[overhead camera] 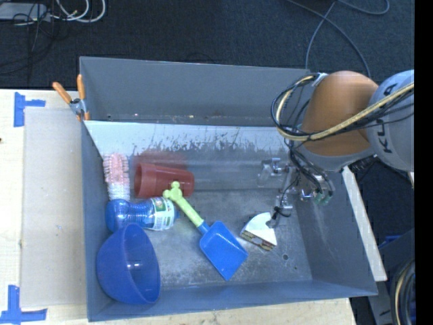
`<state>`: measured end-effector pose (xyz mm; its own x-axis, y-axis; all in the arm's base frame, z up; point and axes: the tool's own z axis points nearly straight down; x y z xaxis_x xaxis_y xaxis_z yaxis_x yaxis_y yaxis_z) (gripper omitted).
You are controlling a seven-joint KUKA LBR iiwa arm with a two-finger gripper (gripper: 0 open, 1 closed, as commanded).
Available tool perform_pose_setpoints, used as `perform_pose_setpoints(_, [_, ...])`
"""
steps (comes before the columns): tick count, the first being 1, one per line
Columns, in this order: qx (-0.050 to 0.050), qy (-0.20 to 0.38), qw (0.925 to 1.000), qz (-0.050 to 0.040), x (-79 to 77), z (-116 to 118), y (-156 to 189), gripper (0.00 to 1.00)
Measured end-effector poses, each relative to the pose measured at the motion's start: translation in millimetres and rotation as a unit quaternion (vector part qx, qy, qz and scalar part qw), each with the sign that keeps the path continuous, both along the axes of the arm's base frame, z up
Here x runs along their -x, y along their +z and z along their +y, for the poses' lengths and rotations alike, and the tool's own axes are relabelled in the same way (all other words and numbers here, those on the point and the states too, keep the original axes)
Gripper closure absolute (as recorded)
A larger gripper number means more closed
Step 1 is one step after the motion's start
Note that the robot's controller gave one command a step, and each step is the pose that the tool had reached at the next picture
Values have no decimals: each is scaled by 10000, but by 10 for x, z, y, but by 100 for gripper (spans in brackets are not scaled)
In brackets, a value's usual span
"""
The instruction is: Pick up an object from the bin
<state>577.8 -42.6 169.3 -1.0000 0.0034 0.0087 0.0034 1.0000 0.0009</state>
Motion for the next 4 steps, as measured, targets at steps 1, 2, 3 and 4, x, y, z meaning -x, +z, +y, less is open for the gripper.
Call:
perform_pose_setpoints(1, [3,7,10000,-37,-16,1,44,0])
perform_pose_setpoints(2, [0,-293,9996,-30,130,-200,-822,0])
perform_pose_setpoints(3, [-1,-411,9991,-49,252,-216,-457,0])
perform_pose_setpoints(4, [0,-582,9983,-49,281,-195,-285,0])
